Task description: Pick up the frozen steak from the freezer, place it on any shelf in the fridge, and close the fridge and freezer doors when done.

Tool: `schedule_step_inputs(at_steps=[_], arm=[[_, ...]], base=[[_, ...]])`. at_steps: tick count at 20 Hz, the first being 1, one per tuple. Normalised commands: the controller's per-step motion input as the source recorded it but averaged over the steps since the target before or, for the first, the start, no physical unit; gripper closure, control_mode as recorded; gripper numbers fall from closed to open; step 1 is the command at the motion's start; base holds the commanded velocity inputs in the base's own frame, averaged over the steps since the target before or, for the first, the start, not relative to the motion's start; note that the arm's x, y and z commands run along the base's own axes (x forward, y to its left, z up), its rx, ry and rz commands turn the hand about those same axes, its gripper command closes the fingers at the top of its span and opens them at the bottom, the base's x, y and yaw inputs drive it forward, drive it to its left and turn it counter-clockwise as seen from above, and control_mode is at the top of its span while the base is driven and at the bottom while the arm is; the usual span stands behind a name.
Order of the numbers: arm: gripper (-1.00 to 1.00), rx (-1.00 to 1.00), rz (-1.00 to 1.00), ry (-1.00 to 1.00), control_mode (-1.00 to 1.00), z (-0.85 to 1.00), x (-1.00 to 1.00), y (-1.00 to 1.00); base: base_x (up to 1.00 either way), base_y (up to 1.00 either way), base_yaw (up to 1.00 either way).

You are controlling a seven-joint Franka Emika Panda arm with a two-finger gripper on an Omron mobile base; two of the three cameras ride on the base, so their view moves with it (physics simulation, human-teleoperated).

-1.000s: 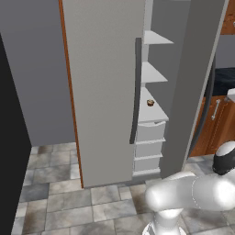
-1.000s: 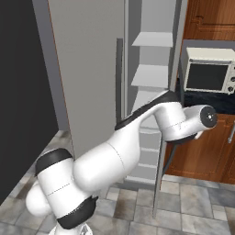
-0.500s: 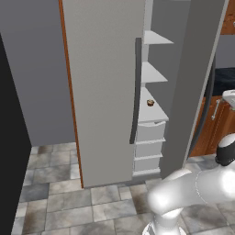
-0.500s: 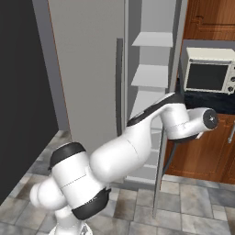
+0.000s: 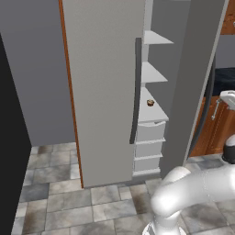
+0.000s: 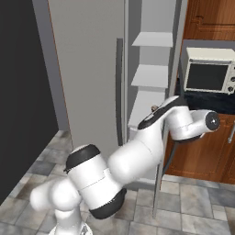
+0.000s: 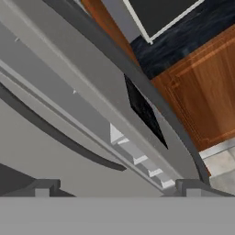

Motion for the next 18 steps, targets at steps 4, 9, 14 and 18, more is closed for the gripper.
schedule_step_inputs(at_steps=[4,9,14,18], arm=[[-1.0,0.0,0.01,0.0,-1.0,-0.09,0.21,-0.15],[-1.0,0.0,0.01,0.0,-1.0,-0.15,0.28,-0.09],[-1.0,0.0,0.0,0.0,-1.0,-0.2,0.22,-0.02],[-1.0,0.0,0.0,0.0,-1.0,-0.22,0.07,0.0]], base=[[0.0,0.0,0.0],[0.0,0.0,0.0],[0.0,0.0,0.0],[0.0,0.0,0.0]])
